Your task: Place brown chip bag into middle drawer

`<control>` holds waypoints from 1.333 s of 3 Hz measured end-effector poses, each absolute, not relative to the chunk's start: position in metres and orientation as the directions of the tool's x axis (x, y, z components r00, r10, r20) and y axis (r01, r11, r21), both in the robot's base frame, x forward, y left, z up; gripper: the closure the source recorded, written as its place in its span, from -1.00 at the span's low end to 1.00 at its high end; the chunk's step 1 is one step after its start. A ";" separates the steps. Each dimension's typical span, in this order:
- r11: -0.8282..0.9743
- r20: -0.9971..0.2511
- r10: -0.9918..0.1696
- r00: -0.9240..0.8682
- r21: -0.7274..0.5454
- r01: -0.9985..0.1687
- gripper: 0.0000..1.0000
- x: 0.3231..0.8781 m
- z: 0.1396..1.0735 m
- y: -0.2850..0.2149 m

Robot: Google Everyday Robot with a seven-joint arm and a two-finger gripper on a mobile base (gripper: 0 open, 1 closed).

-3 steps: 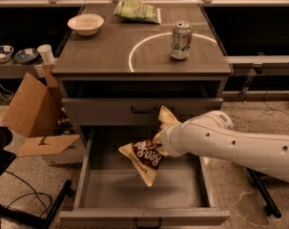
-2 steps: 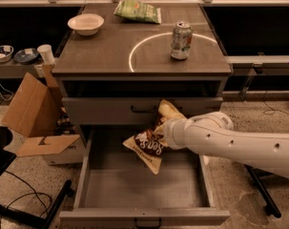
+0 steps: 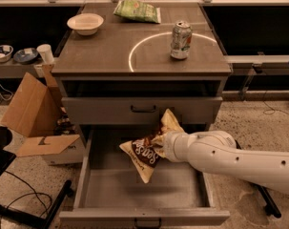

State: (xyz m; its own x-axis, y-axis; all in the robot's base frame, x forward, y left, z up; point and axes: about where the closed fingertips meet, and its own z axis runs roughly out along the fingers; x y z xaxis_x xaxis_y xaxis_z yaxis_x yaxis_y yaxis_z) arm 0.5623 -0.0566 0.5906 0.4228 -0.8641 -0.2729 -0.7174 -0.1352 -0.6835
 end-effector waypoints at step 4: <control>-0.042 -0.450 -0.846 0.287 -0.479 -0.877 0.74 0.528 0.480 -0.059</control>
Offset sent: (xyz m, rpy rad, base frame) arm -0.0002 0.0141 -0.0648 0.0414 0.1738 -0.0108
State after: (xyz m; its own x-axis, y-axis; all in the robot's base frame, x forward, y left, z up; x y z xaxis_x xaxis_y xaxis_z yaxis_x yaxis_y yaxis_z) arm 0.5276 -0.0592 0.4800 0.2866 -0.8460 -0.4496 -0.8767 -0.0423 -0.4792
